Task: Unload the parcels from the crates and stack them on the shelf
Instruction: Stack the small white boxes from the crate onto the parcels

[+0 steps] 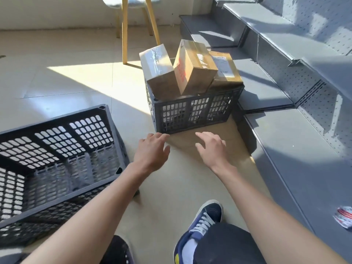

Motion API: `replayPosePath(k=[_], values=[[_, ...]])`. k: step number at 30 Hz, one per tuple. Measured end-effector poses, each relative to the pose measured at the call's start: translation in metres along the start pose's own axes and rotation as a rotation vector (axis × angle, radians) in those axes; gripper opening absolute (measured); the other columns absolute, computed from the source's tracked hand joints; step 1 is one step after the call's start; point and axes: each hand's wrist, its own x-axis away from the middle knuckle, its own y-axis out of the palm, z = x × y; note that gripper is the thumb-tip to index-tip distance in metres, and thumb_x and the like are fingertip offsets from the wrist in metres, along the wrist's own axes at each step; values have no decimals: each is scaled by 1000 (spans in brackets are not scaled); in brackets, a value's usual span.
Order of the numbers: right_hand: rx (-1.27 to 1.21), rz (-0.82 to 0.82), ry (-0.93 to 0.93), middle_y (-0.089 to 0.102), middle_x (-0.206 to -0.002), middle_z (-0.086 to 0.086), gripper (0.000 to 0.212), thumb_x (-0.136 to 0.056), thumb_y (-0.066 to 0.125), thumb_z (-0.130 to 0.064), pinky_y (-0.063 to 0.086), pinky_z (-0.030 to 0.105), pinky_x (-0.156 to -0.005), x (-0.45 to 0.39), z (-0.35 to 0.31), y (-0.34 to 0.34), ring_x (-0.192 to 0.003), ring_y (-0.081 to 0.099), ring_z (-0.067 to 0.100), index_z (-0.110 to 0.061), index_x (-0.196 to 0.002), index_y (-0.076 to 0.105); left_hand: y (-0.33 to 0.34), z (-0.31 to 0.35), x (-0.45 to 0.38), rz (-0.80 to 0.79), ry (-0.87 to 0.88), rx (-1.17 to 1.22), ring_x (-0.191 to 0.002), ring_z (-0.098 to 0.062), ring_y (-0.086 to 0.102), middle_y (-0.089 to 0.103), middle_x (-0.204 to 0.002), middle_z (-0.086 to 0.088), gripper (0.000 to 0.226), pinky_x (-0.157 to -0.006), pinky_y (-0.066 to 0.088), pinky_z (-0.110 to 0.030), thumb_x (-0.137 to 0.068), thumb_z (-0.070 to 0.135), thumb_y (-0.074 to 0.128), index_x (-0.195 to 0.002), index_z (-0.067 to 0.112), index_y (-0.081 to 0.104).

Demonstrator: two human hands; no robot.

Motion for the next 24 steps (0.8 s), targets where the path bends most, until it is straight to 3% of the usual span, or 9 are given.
replayPosePath(k=[14, 20, 24], values=[[2, 87, 34, 42, -156, 2, 47, -99, 59, -29, 32, 45, -114, -177, 32, 26, -141, 37, 26, -25, -146, 51, 36, -10, -190, 82, 81, -84, -145, -28, 28, 39, -156, -5, 58, -111, 32, -52, -97, 33, 53, -152, 22, 38], [124, 65, 3, 22, -165, 6, 58, -100, 58, -28, 28, 52, -117, -225, 30, 46, -152, 16, 27, -27, -154, 36, 50, -15, -230, 19, 40, -118, -148, -32, 20, 24, -163, -10, 70, -114, 24, -65, -96, 37, 51, -158, 23, 21], [206, 43, -3, 22, -165, 6, 64, -100, 57, -27, 27, 56, -118, -245, 33, 52, -153, 13, 30, -29, -156, 28, 61, -18, -239, 8, -14, -87, -142, -33, 30, 36, -153, -10, 74, -115, 19, -66, -94, 37, 50, -159, 23, 18]])
